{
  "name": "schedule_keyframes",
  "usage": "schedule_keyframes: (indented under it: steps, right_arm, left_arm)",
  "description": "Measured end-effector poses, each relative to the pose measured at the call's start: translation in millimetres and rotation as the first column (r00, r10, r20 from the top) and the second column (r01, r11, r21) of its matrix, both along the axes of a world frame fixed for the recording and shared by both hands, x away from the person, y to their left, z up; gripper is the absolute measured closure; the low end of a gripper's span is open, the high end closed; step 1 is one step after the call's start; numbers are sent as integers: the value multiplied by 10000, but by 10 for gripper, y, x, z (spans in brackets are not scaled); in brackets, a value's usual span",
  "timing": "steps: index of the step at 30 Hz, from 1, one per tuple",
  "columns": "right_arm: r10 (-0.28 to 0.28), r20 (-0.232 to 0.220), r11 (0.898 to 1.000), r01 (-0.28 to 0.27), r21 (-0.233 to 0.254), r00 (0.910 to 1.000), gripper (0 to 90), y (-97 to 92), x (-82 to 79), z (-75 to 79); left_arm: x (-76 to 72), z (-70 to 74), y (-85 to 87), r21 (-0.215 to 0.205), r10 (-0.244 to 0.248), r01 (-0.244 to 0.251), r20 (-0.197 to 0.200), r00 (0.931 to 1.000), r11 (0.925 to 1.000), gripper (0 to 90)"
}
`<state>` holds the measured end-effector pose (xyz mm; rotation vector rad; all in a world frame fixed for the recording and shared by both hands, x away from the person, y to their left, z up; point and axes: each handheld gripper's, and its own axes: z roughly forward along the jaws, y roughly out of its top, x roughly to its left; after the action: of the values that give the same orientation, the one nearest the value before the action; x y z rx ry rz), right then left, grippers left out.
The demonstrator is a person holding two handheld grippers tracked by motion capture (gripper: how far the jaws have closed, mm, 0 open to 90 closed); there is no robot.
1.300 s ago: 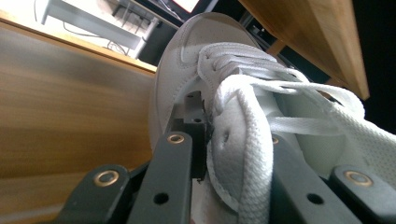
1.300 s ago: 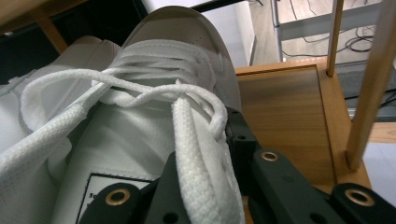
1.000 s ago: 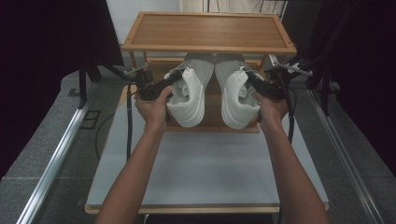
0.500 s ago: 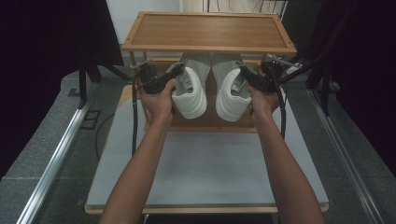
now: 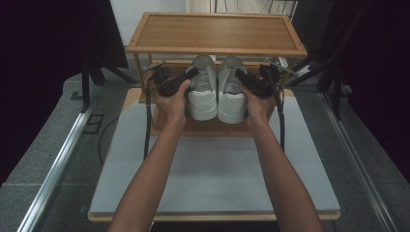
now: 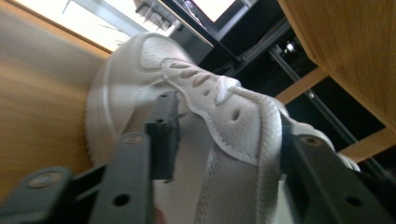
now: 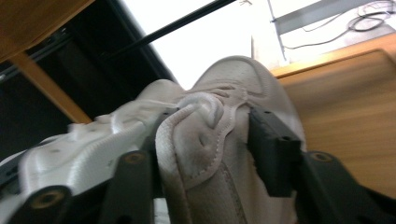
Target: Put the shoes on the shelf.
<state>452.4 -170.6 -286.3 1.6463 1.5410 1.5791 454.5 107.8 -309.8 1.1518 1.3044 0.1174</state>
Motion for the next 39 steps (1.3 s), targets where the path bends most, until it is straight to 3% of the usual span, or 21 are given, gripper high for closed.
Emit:
schedule_keyframes:
  steps: [1, 4, 6, 10, 15, 18, 19, 22, 26, 27, 28, 29, 32, 34, 39]
  right_arm:
    - [66, 204, 9998, -62, -190, 9998, 473, 3, -7, 9]
    - [289, 736, 9987, -319, 403, 9969, 442, -55, -47, 70]
    - [467, 888, 9985, -491, 256, 9950, 435, -78, -86, 117]
    - [738, 1218, 9970, -702, -332, 9898, 436, -140, -246, 176]
    - [1100, 1569, 9919, -984, -803, 9815, 513, -243, -522, 223]
    - [1564, 1931, 9793, -1266, -1579, 9686, 604, -285, -759, 218]
    - [1689, 1978, 9752, -1346, -1759, 9656, 628, -288, -815, 208]
    - [2285, 2001, 9530, -1769, -2460, 9528, 726, -279, -1064, 141]
    - [3219, 1512, 9132, -2643, -3100, 9346, 808, -194, -1223, -25]
    - [3219, 1512, 9132, -2643, -3100, 9346, 808, -194, -1223, -25]
    - [3474, 1283, 8944, -2871, -3431, 9289, 827, -132, -1225, -114]
    - [3508, 1197, 8907, -2914, -3489, 9288, 830, -110, -1212, -144]
    - [3503, 1335, 8951, -2894, -3392, 9271, 865, -88, -1170, -170]
    - [3476, 1385, 8927, -2822, -3512, 9273, 867, -95, -1154, -153]
    - [3179, 1411, 8950, -2476, -3710, 9376, 867, -101, -1139, -156]
  left_arm:
    - [0, -3, 8, -91, -200, 200, 17, 9998, 9998, 503]
    - [-29, -7, 33, -335, -428, 434, 196, 9989, 9985, 467]
    - [-75, 5, 54, -375, -521, 537, 421, 9978, 9979, 469]
    - [-232, 72, 125, -167, -676, 691, 787, 9946, 9975, 474]
    - [-533, 189, 154, 692, -1023, 934, 1394, 9849, 9932, 523]
    - [-731, 228, 147, 1441, -1264, 1013, 1775, 9760, 9844, 609]
    - [-823, 233, 150, 1825, -1376, 1022, 1934, 9714, 9779, 642]
    - [-1023, 218, 155, 2463, -1664, 1103, 2201, 9612, 9629, 753]
    - [-1183, 149, 64, 3214, -2086, 1320, 2169, 9536, 9377, 831]
    - [-1183, 149, 64, 3214, -2086, 1320, 2169, 9536, 9377, 849]
    - [-1192, 116, -5, 3433, -2232, 1441, 2032, 9534, 9281, 862]
    - [-1180, 94, -48, 3546, -2320, 1525, 1938, 9532, 9225, 869]
    - [-1137, 55, -124, 3715, -2418, 1638, 1740, 9546, 9139, 873]
    - [-1116, 51, -134, 3589, -2458, 1711, 1738, 9536, 9175, 888]
    - [-1103, 48, -183, 3688, -2400, 1595, 1837, 9532, 9157, 896]
